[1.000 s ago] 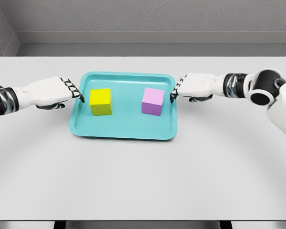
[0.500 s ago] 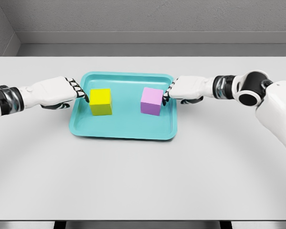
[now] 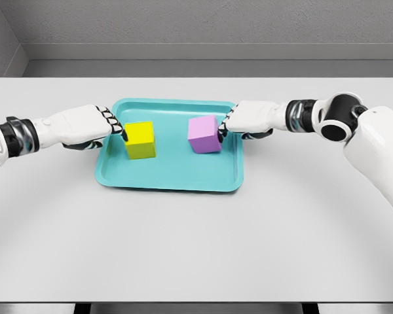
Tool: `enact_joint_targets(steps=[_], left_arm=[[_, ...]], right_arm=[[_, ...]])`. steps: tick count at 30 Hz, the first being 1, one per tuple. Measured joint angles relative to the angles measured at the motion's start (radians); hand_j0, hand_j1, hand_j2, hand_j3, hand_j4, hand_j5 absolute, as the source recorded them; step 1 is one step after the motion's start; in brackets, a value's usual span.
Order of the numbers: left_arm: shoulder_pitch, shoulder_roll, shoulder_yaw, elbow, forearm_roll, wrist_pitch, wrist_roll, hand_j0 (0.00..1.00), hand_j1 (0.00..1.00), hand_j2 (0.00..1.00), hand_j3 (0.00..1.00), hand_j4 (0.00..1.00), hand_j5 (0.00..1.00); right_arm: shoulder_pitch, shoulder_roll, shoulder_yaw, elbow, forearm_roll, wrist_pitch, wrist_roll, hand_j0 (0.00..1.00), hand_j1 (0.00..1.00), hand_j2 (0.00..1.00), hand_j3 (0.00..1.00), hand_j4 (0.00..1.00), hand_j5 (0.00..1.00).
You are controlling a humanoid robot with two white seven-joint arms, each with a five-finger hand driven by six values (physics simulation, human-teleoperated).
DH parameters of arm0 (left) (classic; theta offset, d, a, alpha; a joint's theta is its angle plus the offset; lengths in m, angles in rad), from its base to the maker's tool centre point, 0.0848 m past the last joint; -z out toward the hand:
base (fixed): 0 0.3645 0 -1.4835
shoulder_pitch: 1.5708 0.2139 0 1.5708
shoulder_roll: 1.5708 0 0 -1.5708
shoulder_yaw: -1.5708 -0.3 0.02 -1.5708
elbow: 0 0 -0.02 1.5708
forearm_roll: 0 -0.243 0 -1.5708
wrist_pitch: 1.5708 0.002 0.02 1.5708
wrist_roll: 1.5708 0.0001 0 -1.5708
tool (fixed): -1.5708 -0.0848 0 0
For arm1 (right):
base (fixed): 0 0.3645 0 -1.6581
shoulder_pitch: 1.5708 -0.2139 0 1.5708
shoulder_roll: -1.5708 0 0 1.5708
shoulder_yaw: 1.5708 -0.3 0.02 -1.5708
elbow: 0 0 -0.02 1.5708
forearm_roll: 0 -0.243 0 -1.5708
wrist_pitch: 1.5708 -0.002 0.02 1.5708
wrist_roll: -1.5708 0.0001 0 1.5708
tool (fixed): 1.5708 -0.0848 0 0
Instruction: Push two cubes
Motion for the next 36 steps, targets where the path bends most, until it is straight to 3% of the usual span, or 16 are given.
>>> enact_joint_targets(steps=[21, 29, 36], left_arm=[[-0.005, 0.008, 0.004, -0.004, -0.002, -0.008, -0.005, 0.7, 0.7, 0.7, 0.7, 0.7, 0.7], [0.003, 0.032, 0.008, -0.001, 0.001, -0.008, -0.004, 0.61, 0.61, 0.61, 0.61, 0.61, 0.61], [0.006, 0.065, 0.007, 0.006, -0.002, -0.008, -0.004, 0.62, 0.62, 0.62, 0.62, 0.62, 0.62]], right_arm=[[-0.018, -0.007, -0.001, 0.007, 0.0, 0.0, 0.0, 0.64, 0.64, 0.64, 0.64, 0.64, 0.64], [-0.018, -0.007, -0.001, 0.014, 0.0, 0.0, 0.0, 0.64, 0.64, 0.64, 0.64, 0.64, 0.64], [-0.021, -0.003, 0.0, 0.037, 0.0, 0.0, 0.0, 0.64, 0.64, 0.64, 0.64, 0.64, 0.64]])
